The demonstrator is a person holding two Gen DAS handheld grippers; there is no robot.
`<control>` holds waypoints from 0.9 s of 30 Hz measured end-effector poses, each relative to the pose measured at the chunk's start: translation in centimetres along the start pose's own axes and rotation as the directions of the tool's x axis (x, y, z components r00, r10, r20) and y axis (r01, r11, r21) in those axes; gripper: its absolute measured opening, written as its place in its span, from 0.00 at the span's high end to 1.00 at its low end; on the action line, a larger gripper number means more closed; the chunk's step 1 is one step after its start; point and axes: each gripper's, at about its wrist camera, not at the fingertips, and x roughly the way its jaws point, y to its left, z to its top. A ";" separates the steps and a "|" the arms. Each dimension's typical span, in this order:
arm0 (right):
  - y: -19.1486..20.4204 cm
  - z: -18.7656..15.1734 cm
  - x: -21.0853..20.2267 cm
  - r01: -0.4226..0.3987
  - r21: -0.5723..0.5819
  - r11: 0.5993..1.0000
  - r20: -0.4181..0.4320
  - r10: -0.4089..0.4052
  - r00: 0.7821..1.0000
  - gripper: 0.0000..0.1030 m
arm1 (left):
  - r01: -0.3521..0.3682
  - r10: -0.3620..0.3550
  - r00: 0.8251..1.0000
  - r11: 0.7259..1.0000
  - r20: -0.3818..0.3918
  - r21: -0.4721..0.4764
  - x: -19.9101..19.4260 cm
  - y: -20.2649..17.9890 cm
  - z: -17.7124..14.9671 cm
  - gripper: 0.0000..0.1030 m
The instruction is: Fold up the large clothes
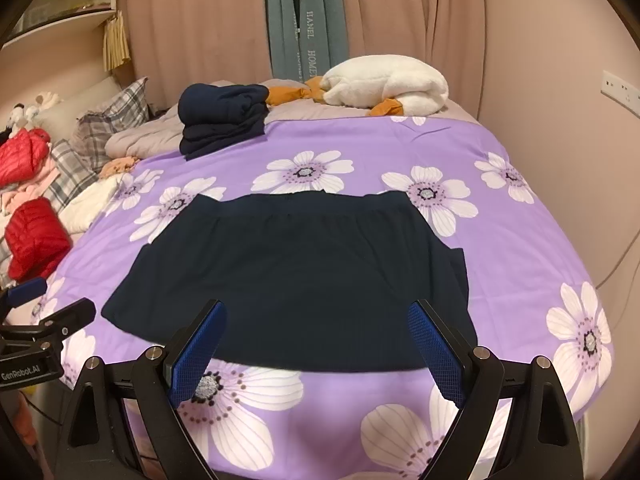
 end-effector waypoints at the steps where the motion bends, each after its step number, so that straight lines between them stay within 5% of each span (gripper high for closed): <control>1: 0.0 0.0 0.0 0.000 0.001 1.000 -0.001 0.000 1.000 0.11 | 0.001 -0.001 1.000 1.000 0.000 0.001 0.0 0.0 0.0 0.00; 27: -0.4 0.0 0.0 0.001 0.006 1.000 -0.010 -0.001 1.000 0.11 | 0.003 -0.003 1.000 1.000 -0.007 0.005 0.4 0.1 0.0 0.00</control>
